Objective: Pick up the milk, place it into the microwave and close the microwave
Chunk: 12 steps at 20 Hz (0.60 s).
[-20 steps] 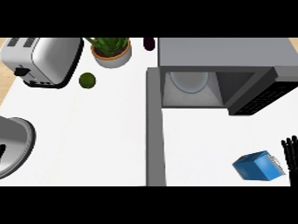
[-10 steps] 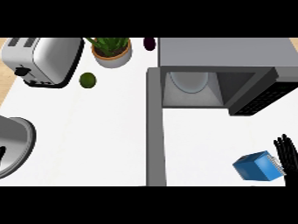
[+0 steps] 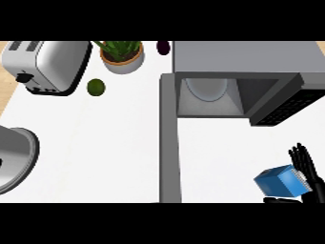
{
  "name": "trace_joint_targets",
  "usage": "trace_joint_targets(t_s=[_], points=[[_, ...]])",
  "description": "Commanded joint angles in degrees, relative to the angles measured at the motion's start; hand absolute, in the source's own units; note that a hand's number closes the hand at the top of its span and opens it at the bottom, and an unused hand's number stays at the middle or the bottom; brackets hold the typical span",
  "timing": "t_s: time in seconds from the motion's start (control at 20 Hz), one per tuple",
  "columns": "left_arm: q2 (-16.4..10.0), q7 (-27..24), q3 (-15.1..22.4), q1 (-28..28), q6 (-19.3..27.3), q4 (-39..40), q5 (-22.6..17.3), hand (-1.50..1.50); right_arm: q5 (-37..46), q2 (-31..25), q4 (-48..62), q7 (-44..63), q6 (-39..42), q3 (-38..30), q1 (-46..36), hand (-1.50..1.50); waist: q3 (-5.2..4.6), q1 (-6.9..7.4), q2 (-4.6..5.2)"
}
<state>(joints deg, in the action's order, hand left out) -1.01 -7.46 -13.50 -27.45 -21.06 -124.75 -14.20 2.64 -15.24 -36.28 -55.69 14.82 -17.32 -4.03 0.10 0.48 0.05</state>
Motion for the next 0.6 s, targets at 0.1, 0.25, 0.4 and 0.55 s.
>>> trace_joint_targets(t_s=[0.1,0.25,0.4,0.55], points=[[0.6,0.27,0.08,0.26,-0.2,1.04,0.44,-1.5,-2.21,0.7,4.38,-8.78,5.93,-0.58,-2.48,-1.5,0.0,-0.12,0.01],[0.42,-1.03,-0.28,-1.14,-1.86,0.71,-0.71,-1.5,-5.05,-1.91,4.94,-7.74,12.9,-1.16,-2.08,1.5,0.02,0.02,-0.05],[-1.21,-0.73,-3.19,0.49,-1.23,1.55,-1.67,-1.5,-6.84,1.78,1.67,-7.11,13.77,0.38,-1.39,1.5,-0.03,-0.47,-0.15],[0.78,-2.05,-1.41,-0.46,-1.28,1.34,-0.09,-1.5,-9.48,1.09,1.52,-5.72,14.83,-0.31,-3.69,1.5,0.0,-0.03,-0.12]])
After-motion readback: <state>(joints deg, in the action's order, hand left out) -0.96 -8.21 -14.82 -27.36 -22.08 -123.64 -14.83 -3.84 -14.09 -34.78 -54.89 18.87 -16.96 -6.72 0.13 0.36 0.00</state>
